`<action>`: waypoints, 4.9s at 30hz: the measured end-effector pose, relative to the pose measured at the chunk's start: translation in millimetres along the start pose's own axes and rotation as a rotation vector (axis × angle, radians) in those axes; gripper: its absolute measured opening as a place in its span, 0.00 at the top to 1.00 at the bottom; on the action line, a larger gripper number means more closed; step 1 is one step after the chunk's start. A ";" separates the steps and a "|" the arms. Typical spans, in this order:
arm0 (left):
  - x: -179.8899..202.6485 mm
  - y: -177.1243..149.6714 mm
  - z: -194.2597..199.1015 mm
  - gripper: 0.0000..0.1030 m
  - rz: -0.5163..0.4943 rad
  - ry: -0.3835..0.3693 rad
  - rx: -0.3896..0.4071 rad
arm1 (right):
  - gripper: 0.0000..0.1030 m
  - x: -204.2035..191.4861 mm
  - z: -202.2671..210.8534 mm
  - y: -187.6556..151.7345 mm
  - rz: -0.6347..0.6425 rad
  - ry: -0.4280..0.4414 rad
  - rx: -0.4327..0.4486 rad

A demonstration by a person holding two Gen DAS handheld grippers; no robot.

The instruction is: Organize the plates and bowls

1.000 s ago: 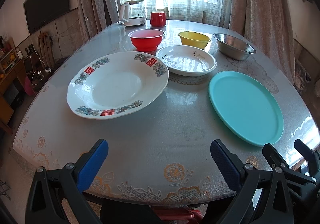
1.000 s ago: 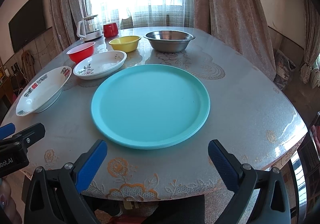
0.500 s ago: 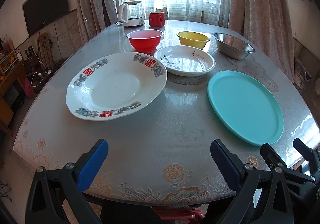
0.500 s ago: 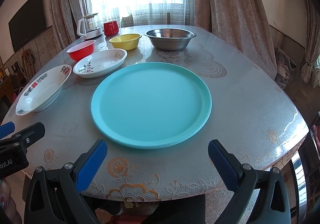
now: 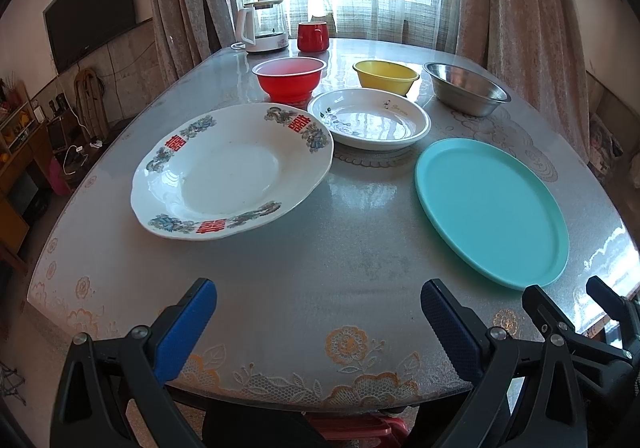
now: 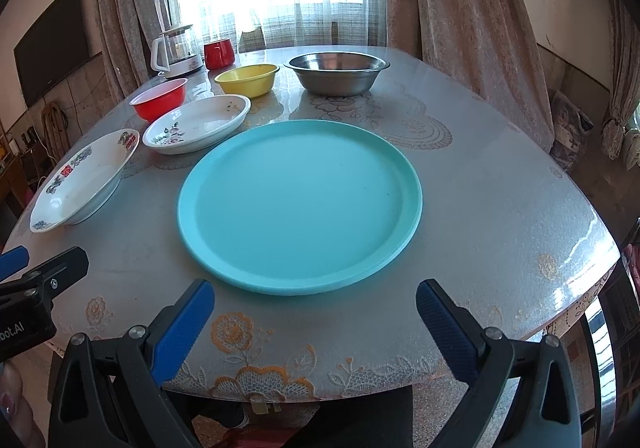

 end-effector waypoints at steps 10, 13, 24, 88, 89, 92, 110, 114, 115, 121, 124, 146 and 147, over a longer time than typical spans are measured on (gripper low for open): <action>1.6 0.0 2.1 0.00 -0.004 -0.003 0.004 | 0.00 0.8 0.8 0.8 -0.006 0.002 0.007; 4.2 -0.6 2.3 0.00 -0.015 -0.026 -0.005 | 0.00 2.6 0.8 0.9 -0.011 0.002 0.008; 31.8 1.9 7.1 0.00 -0.121 -0.125 -0.018 | 0.00 23.9 -4.0 7.8 -0.046 0.001 0.020; 133.7 0.6 -67.5 0.77 -0.239 -0.245 -0.144 | 0.84 131.9 -62.9 19.9 -0.132 -0.019 -0.001; 132.4 1.0 -67.7 0.77 -0.233 -0.246 -0.148 | 0.84 131.7 -61.8 19.6 -0.136 -0.016 -0.002; 128.7 0.0 -66.2 0.73 -0.229 -0.254 -0.156 | 0.82 129.9 -59.9 18.4 -0.148 0.000 -0.001; 64.2 42.5 1.2 0.09 -0.102 -0.284 0.050 | 0.68 108.6 -12.2 52.2 -0.123 -0.013 0.128; 38.5 51.8 3.7 0.06 -0.068 -0.242 0.080 | 0.68 86.5 -14.1 60.4 -0.086 0.031 0.127; 31.6 53.7 3.3 0.06 -0.058 -0.229 0.084 | 0.68 80.7 -15.0 61.4 -0.075 0.037 0.124; -13.2 67.3 -3.1 0.05 0.023 -0.157 0.087 | 0.65 45.4 -20.7 67.2 -0.016 0.104 0.109; -34.5 74.6 -5.9 0.05 0.063 -0.114 0.096 | 0.63 29.2 -23.6 67.3 0.006 0.140 0.097; -88.2 143.4 -32.2 0.03 0.238 -0.094 0.092 | 0.62 -34.2 -74.2 124.0 0.056 0.246 0.062; -83.1 149.1 -35.6 0.03 0.234 -0.095 0.085 | 0.62 -32.7 -79.3 130.5 0.046 0.251 0.061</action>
Point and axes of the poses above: each gripper's, at about its wrist camera, not at the fingertips, and z roughly against the way its jaws point, x to its right, y to its top, the point moved 3 cm from there along -z, roughly the way its jaws point, and after that the axes turned 15 degrees about z, right-handed, at the moved point
